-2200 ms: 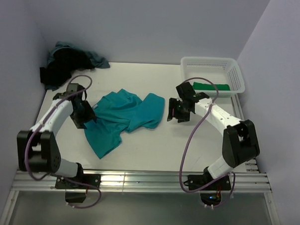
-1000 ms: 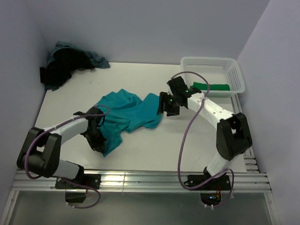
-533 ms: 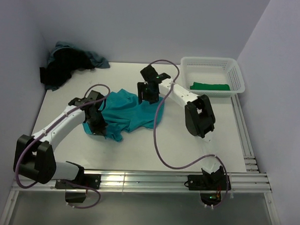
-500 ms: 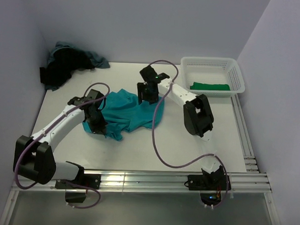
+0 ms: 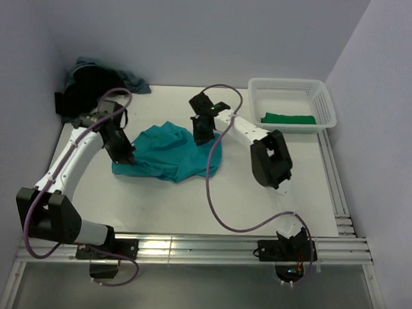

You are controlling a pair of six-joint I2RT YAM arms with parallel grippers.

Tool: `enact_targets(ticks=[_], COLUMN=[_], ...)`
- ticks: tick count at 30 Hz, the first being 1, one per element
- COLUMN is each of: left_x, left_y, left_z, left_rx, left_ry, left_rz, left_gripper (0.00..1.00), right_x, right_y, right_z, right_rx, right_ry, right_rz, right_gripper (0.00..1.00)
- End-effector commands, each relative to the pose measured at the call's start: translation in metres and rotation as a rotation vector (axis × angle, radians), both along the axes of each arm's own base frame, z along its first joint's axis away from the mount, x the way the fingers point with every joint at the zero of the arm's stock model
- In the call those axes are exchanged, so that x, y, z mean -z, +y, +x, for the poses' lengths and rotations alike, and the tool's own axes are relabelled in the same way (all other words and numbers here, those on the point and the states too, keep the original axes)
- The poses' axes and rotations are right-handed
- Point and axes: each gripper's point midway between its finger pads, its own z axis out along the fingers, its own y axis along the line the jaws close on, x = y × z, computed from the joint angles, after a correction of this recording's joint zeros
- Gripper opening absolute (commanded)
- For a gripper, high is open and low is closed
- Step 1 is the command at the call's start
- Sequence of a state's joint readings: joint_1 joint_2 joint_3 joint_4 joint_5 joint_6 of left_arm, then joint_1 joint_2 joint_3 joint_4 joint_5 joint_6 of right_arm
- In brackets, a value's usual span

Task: Roll the t-shirts
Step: Flatten the tshirt

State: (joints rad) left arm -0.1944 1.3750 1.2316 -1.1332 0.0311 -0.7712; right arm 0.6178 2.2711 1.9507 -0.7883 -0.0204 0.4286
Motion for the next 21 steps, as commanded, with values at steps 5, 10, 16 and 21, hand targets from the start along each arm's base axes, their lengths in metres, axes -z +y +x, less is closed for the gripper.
enact_targets(ticks=[5,10,16,21], left_x=[-0.059,-0.08,-0.126,-0.188], left_y=[0.049,0.055,0.057,0.046], left_z=[0.073,0.113,0.148,0.165], left_rx=[-0.112,-0.178,-0.19,-0.159], left_ry=[-0.165,-0.24,-0.392,-0.571], left_rz=[0.005,-0.054,-0.091,-0.172], left_gripper=[0.0,0.0,0.0,0.0], right_x=[-0.142,-0.112,-0.061,-0.09], right_y=[-0.041,-0.1,-0.146,-0.133], right_z=[-0.039,-0.121,-0.16,-0.14], right_rx=[-0.004,-0.015,0.062,0.04], right_ry=[-0.328,-0.348,-0.229,-0.269], right_rz=[0.298,0.326,0.19,0.23], right_gripper=[0.0,0.04,0.62,0.7])
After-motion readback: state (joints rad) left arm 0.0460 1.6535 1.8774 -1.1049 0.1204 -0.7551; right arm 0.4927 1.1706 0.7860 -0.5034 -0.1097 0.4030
